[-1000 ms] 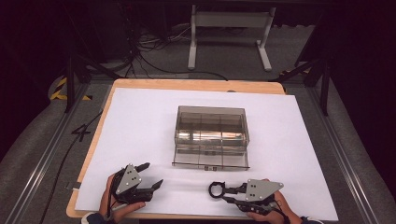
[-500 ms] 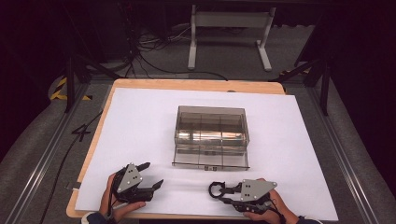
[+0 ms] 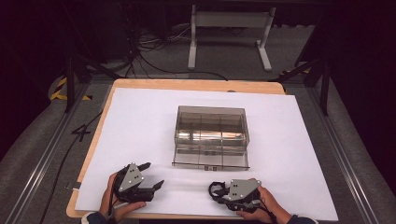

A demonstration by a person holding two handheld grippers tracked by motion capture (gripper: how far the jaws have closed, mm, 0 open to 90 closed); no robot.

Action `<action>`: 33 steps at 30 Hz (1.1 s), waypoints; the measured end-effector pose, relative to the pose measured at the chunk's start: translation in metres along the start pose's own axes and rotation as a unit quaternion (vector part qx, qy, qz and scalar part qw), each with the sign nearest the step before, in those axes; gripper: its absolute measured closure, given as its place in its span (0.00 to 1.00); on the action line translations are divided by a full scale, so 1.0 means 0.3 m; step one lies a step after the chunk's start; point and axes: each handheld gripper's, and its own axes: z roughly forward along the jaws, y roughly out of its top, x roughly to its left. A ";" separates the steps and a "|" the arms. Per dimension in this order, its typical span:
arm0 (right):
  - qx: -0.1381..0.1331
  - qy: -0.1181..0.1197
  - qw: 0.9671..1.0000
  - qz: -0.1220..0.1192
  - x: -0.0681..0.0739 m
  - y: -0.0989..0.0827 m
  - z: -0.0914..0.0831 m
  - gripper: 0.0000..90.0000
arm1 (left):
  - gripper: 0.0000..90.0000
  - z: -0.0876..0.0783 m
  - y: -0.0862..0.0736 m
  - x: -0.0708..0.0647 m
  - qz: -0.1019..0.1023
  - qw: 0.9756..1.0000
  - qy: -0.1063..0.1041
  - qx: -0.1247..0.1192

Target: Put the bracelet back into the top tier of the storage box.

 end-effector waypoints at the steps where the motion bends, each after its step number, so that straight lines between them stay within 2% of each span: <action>1: 0.001 -0.001 1.000 0.000 0.000 0.000 0.000 0.92 | 0.27 0.000 0.000 0.000 0.000 1.000 0.000 0.000; 5: 0.002 -0.005 1.000 -0.004 0.000 0.003 -0.003 0.94 | 0.28 -0.001 0.000 0.002 -0.003 1.000 -0.002 -0.002; 23: -0.044 -0.017 0.999 -0.006 0.000 0.024 -0.092 0.95 | 0.28 -0.003 -0.001 0.006 -0.004 1.000 -0.004 -0.002; 33: -0.057 -0.021 0.998 -0.009 0.001 0.030 -0.133 0.95 | 0.27 -0.001 0.000 0.007 -0.003 1.000 -0.007 -0.002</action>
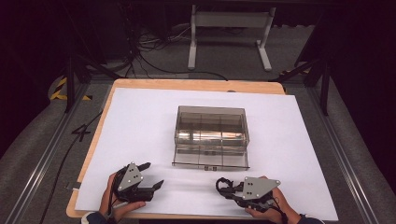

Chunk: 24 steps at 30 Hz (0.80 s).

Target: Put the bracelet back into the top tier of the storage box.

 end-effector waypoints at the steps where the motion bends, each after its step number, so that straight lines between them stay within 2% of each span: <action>1: -0.002 -0.002 1.000 -0.002 -0.001 0.001 -0.004 0.95 | 0.27 0.000 0.000 0.000 0.000 1.000 0.000 0.000; 6: -0.008 -0.004 1.000 0.003 -0.008 0.013 -0.031 0.95 | 0.28 0.000 0.000 0.000 -0.002 1.000 0.003 0.000; 10: -0.027 -0.009 1.000 0.008 -0.022 0.031 -0.070 0.95 | 0.27 -0.001 0.000 -0.001 -0.001 1.000 0.006 -0.001; 15: -0.039 -0.019 0.999 0.012 -0.039 0.044 -0.104 0.95 | 0.26 0.000 0.000 -0.003 0.000 1.000 0.005 0.000; 24: -0.031 -0.025 0.999 0.007 -0.051 0.072 -0.120 0.95 | 0.25 0.003 0.001 -0.003 0.000 1.000 0.008 0.004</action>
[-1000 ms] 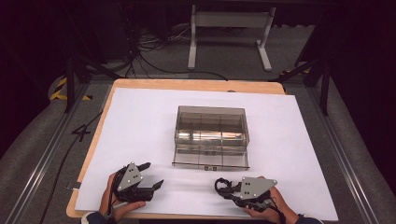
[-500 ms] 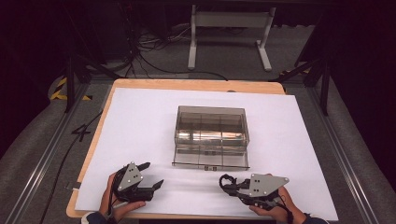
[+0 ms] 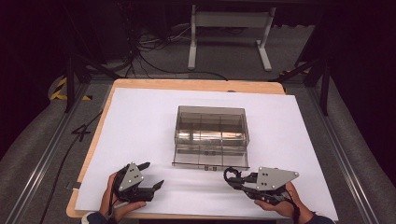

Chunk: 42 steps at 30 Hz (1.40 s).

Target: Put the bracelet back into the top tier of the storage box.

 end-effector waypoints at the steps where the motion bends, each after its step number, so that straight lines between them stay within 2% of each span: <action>1: 0.001 0.000 1.000 -0.001 -0.003 0.006 -0.002 0.95 | 0.25 0.000 0.000 0.000 0.000 1.000 0.000 0.000; 12: -0.015 -0.009 1.000 -0.020 -0.029 0.082 -0.010 0.95 | 0.24 0.001 0.000 -0.002 0.000 1.000 -0.001 0.000; 19: -0.011 -0.018 1.000 -0.019 -0.077 0.124 0.004 0.95 | 0.24 0.003 0.001 -0.004 0.004 1.000 -0.003 0.002; 22: -0.005 -0.016 1.000 -0.019 -0.095 0.138 0.021 0.95 | 0.24 0.002 0.001 -0.004 0.007 1.000 -0.003 0.003; 23: 0.006 -0.015 1.000 -0.019 -0.102 0.146 0.039 0.95 | 0.24 0.002 0.001 -0.004 0.008 1.000 -0.004 0.002; 28: 0.025 -0.011 0.999 -0.020 -0.114 0.163 0.078 0.95 | 0.24 0.003 0.001 -0.006 0.011 1.000 -0.003 0.005; 32: 0.042 -0.008 0.999 -0.001 -0.136 0.178 0.113 0.95 | 0.24 0.004 0.001 -0.007 0.012 1.000 -0.005 0.005; 42: 0.079 -0.003 0.997 0.008 -0.155 0.189 0.189 0.95 | 0.24 0.006 0.002 -0.012 0.019 1.000 -0.005 0.009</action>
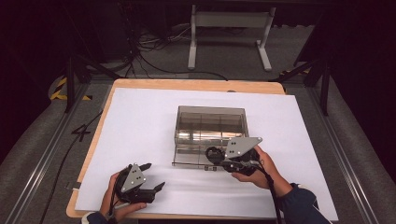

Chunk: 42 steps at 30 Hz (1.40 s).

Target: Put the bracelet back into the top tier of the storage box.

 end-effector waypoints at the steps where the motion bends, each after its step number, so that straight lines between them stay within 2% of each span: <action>1: 0.004 0.001 1.000 0.000 -0.004 0.002 0.007 0.95 | 0.24 0.000 0.000 0.000 0.000 1.000 -0.001 0.000; 10: 0.022 -0.003 1.000 0.010 -0.023 0.015 0.030 0.94 | 0.24 0.001 0.001 -0.003 0.007 1.000 -0.001 0.003; 16: 0.039 -0.011 0.999 0.005 -0.019 0.019 0.051 0.94 | 0.24 0.003 0.000 -0.007 0.004 1.000 -0.002 0.003; 21: 0.038 -0.007 0.999 0.006 -0.015 0.024 0.061 0.94 | 0.24 0.003 0.001 -0.007 0.009 1.000 0.000 0.005; 26: 0.045 -0.011 0.999 0.010 -0.012 0.025 0.071 0.88 | 0.24 0.003 0.002 -0.007 0.009 1.000 0.002 0.005; 29: 0.044 -0.006 0.999 0.015 -0.017 0.022 0.072 0.88 | 0.25 0.004 0.002 -0.007 0.008 1.000 0.003 0.005; 32: 0.041 -0.013 0.999 0.019 -0.018 0.022 0.066 0.79 | 0.25 0.004 0.002 -0.006 0.008 1.000 0.002 0.007; 36: 0.030 -0.013 0.999 0.025 -0.020 0.020 0.052 0.78 | 0.25 0.005 0.002 -0.006 0.008 1.000 0.002 0.008; 38: 0.027 -0.014 0.999 0.023 -0.020 0.020 0.042 0.79 | 0.25 0.005 0.002 -0.005 0.008 1.000 0.001 0.008; 42: 0.012 -0.027 0.999 0.023 -0.022 0.018 0.016 0.89 | 0.25 0.005 0.002 -0.006 0.004 1.000 0.001 0.007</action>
